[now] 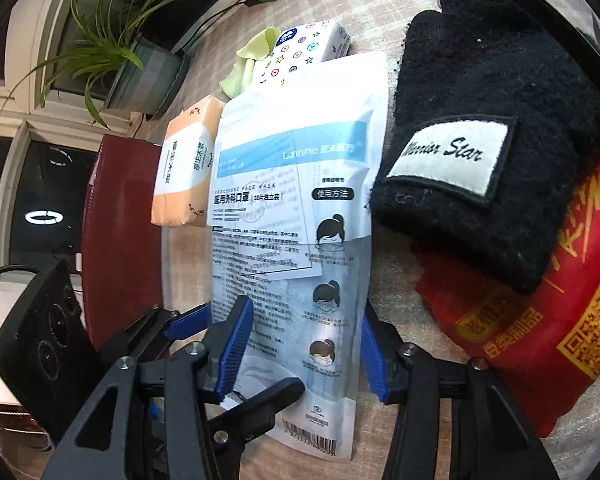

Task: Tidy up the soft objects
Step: 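Close the right gripper on the face-mask bag's edge, then lift the mask bag with the right tool over the cardboard box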

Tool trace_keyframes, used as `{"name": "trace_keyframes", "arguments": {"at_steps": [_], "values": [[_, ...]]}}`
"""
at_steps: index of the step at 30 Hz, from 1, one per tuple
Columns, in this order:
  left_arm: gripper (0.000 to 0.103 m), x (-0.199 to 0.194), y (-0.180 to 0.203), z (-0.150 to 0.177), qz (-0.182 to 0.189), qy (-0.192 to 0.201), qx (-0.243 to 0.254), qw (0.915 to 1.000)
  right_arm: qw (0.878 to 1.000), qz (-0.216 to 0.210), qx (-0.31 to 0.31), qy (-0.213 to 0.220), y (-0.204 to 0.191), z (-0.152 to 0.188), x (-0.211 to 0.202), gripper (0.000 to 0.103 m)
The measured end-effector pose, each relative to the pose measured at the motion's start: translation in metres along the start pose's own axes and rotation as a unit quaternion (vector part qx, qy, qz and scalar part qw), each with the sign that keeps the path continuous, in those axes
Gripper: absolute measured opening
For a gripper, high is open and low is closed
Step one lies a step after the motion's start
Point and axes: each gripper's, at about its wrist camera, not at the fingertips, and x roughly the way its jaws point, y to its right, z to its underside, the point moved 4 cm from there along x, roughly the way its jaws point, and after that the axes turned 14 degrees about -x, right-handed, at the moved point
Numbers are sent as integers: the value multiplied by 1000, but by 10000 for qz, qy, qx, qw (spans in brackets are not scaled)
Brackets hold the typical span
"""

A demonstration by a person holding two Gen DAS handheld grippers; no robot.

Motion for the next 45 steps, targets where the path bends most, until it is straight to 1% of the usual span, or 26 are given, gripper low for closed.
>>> {"name": "trace_keyframes", "arguments": {"at_steps": [4,8,12,14,18,21,25,30,34,35,37,41,45], "values": [[82,-2,1,5,-60,21,-46,10000,9999,98,-130,-9,-1,4,-3,38],[82,-10,4,9,-16,123,-149,9998,9997,103,-200,77,-6,7,-13,37],[82,-26,10,14,40,281,-149,9995,9993,133,-291,182,-16,6,-27,37],[82,-41,10,19,57,398,-131,9991,9988,143,-388,262,-24,5,-36,37],[82,-64,11,19,126,618,-188,9978,9972,207,-603,387,-43,4,-53,37],[82,-84,7,20,152,806,-255,9963,9955,221,-805,439,-63,1,-63,36],[82,-111,-1,16,169,1095,-376,9931,9925,127,-1107,500,-101,-11,-71,36],[82,-155,-33,19,180,1446,-699,9868,9880,-62,-1461,496,-157,-27,-66,36],[82,-186,-72,21,136,1644,-1028,9809,9827,-149,-1793,429,-208,-41,-46,36],[82,-188,-76,20,115,1674,-1072,9800,9814,-149,-1872,406,-219,-43,-41,36],[82,-201,-99,22,28,1753,-1203,9771,9796,-164,-1973,339,-235,-48,-29,36],[82,-213,-138,23,-90,1791,-1453,9730,9790,-253,-2019,150,-267,-61,2,36],[82,-211,-175,20,-60,1690,-1756,9698,9773,-199,-2108,-36,-287,-73,32,36]]}}
